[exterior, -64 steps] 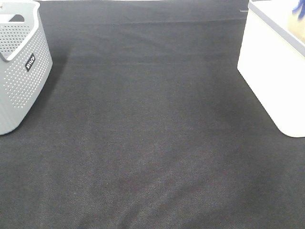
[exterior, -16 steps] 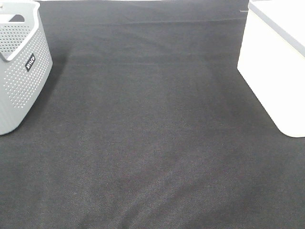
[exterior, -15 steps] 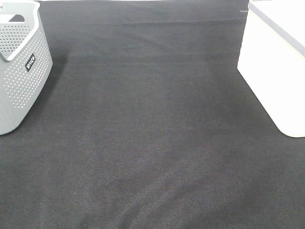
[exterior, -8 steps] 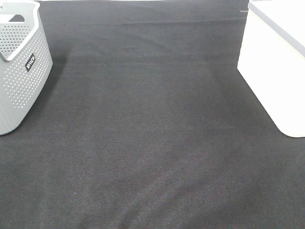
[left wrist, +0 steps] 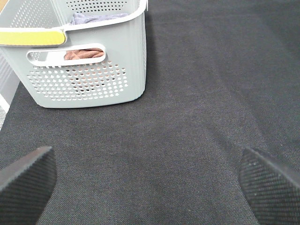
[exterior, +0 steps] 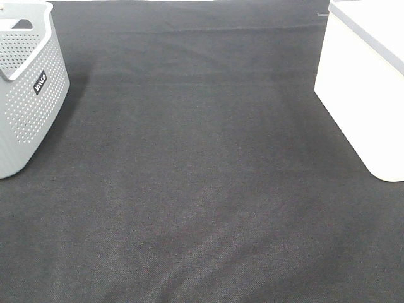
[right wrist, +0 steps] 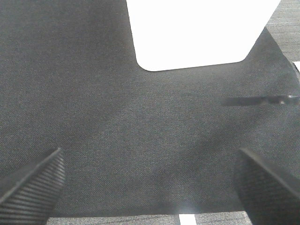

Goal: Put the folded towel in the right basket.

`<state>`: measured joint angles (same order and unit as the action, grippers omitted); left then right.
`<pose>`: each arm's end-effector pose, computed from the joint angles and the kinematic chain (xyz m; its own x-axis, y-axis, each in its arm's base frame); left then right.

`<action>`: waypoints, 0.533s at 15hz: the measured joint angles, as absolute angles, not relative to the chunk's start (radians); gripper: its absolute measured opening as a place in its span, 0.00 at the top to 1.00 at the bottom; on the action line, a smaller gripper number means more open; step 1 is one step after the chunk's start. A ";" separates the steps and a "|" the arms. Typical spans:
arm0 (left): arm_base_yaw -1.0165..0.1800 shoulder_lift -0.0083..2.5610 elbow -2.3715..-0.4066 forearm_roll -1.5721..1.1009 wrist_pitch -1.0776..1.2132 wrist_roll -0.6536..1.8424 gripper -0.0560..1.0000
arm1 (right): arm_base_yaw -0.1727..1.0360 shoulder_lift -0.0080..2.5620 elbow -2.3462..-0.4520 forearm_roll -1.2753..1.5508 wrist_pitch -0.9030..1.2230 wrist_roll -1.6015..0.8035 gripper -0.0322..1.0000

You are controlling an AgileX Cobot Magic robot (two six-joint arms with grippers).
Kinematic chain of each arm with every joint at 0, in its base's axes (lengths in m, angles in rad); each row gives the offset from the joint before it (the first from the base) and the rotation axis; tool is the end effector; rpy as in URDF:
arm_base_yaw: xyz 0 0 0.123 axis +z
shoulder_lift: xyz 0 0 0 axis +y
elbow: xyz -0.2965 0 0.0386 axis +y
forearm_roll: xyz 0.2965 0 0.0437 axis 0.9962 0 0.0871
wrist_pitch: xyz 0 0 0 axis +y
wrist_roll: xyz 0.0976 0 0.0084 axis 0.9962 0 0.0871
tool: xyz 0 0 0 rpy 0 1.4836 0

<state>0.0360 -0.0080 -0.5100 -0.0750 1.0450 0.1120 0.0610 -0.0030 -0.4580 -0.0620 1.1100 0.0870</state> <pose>0.0278 -0.0054 0.3024 -0.4215 0.0589 -0.9049 0.0542 0.9977 0.0398 0.0325 -0.0035 0.2796 -0.5310 0.0270 -0.8470 0.0176 0.9996 0.0208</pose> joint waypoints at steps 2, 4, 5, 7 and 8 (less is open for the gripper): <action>0.036 -0.008 -0.510 -0.075 1.045 0.112 0.01 | 0.061 -0.003 -0.458 -0.062 1.110 0.087 0.06; 0.036 -0.008 -0.510 -0.075 1.045 0.112 0.01 | 0.061 -0.003 -0.458 -0.062 1.110 0.087 0.06; 0.036 -0.008 -0.510 -0.075 1.045 0.112 0.01 | 0.061 -0.003 -0.458 -0.062 1.110 0.087 0.06; 0.036 -0.008 -0.510 -0.075 1.045 0.112 0.01 | 0.061 -0.003 -0.458 -0.062 1.109 0.087 0.06; 0.036 -0.008 -0.510 -0.075 1.045 0.112 0.01 | 0.061 -0.003 -0.458 -0.062 1.109 0.087 0.06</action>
<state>0.0360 -0.0080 -0.5100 -0.0750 1.0450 0.1120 0.0610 -0.0030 -0.4580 -0.0620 1.1090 0.0870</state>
